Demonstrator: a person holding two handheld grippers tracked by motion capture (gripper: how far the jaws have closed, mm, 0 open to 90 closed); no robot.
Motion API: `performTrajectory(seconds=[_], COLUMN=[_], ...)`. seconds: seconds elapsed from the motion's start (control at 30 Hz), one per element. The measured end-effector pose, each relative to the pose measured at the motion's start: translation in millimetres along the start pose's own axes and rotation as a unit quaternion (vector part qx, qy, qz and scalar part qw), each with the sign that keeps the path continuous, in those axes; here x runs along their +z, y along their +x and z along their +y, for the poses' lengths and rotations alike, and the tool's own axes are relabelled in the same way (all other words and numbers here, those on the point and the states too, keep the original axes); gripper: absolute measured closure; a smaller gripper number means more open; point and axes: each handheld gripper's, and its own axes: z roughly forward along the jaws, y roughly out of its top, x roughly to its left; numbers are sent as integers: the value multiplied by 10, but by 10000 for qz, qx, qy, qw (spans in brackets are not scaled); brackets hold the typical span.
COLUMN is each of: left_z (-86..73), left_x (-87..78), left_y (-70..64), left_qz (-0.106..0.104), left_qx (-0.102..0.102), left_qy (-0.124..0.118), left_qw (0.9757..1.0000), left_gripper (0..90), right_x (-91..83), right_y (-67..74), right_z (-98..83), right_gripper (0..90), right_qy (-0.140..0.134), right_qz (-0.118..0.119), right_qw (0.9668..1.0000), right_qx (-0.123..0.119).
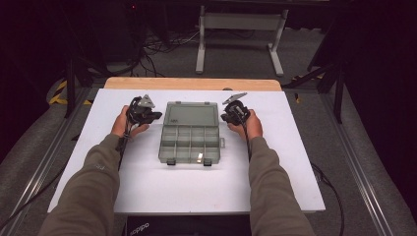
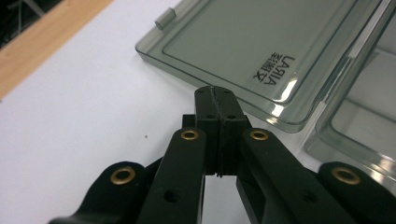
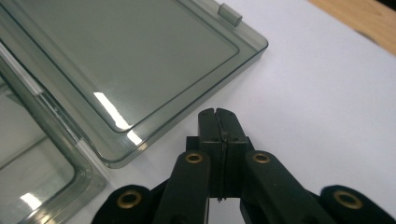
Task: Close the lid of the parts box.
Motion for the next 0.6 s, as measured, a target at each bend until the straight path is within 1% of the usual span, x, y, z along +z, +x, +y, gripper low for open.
performTrajectory(seconds=[0.07, 0.13, 0.17, 0.2, 0.27, 0.33, 0.37, 0.43, 0.47, 0.53, 0.6], left_z=[-5, -8, -11, -20, -41, -63, -72, -74, -70, -65, -57], left_x=[36, 75, 81, 87, 95, 114, 122, 125, 128, 129, 134], left_y=[-22, -51, -53, -52, -47, -57, -60, -64, -74, -80, -83], left_qz=[-28, -23, 3, -22, -38, -103, -110, -199, -190, -179, -160], left_qx=[-14, 31, 11, -42, -30, -23, 11, -12, -10, 8, 54], left_qy=[66, 100, 92, 75, 152, 263, 287, 234, 262, 282, 297], left_qw=[10000, 9999, 10000, 10000, 9999, 9996, 9995, 9995, 9995, 9994, 9994], left_gripper=[900, 900, 900, 900, 900, 900, 900, 900, 900, 900, 900], right_x=[15, 40, 53, 57, 73, 74, 74, 77, 79, 82, 84], right_y=[3, 9, 10, 10, 14, 18, 24, 42, 49, 65, 62], right_z=[-8, -17, -25, -28, -34, -33, -30, -18, -14, -3, -2], right_gripper=[900, 900, 900, 900, 900, 900, 900, 900, 900, 900, 900], right_qy=[25, 111, 150, 159, 202, 206, 212, 242, 247, 284, 293], right_qz=[25, 51, 52, 78, 83, 109, 157, 184, 216, 198, 220], right_qw=[10000, 9999, 9999, 9998, 9998, 9997, 9997, 9995, 9994, 9993, 9992], right_qx=[37, 11, 13, 25, 27, 24, 11, -49, -81, -146, -158])
